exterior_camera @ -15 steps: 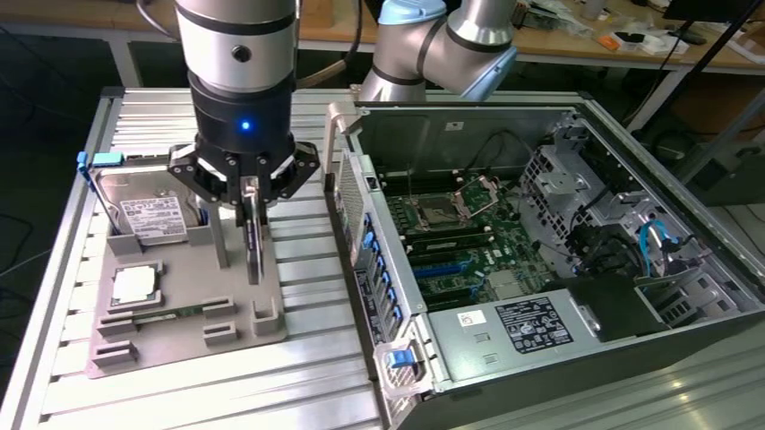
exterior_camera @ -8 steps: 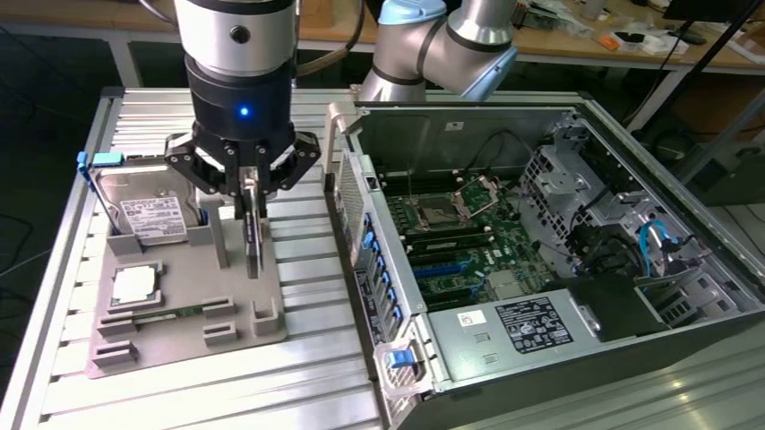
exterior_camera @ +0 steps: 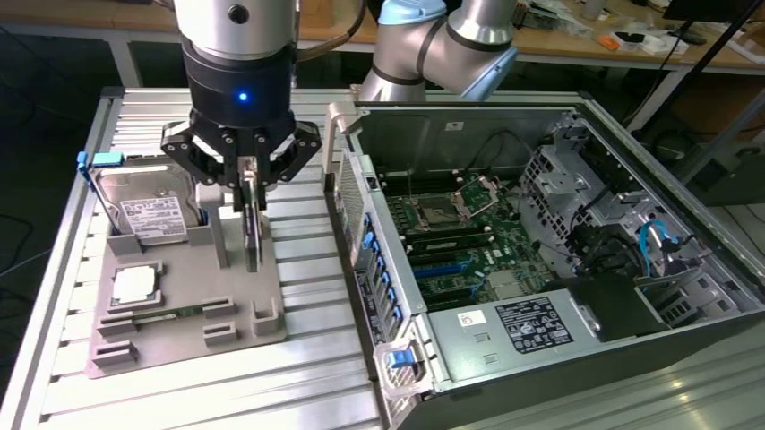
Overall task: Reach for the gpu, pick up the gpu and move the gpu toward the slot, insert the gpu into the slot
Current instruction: 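Pick up the gpu and move the gpu toward the slot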
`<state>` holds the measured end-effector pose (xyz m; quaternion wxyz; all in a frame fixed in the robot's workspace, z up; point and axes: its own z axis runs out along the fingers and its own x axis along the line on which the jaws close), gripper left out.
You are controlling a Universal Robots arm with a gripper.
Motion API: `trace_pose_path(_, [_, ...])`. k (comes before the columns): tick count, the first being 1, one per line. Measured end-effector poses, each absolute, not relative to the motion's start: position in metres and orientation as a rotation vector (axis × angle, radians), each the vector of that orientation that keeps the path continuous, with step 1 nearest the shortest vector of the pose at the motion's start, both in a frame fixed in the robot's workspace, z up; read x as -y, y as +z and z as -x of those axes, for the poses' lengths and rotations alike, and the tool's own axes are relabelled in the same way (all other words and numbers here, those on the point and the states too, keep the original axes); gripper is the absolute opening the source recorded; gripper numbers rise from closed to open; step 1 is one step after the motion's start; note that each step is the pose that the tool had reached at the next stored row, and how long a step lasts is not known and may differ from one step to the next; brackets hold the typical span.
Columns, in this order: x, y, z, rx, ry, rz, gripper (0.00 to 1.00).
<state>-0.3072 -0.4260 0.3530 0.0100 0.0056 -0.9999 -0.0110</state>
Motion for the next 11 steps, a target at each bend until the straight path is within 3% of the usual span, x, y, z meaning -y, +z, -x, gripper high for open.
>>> trace_pose_path(11, [0.426, 0.373, 0.307, 3.122, -0.035, -0.018, 0.27])
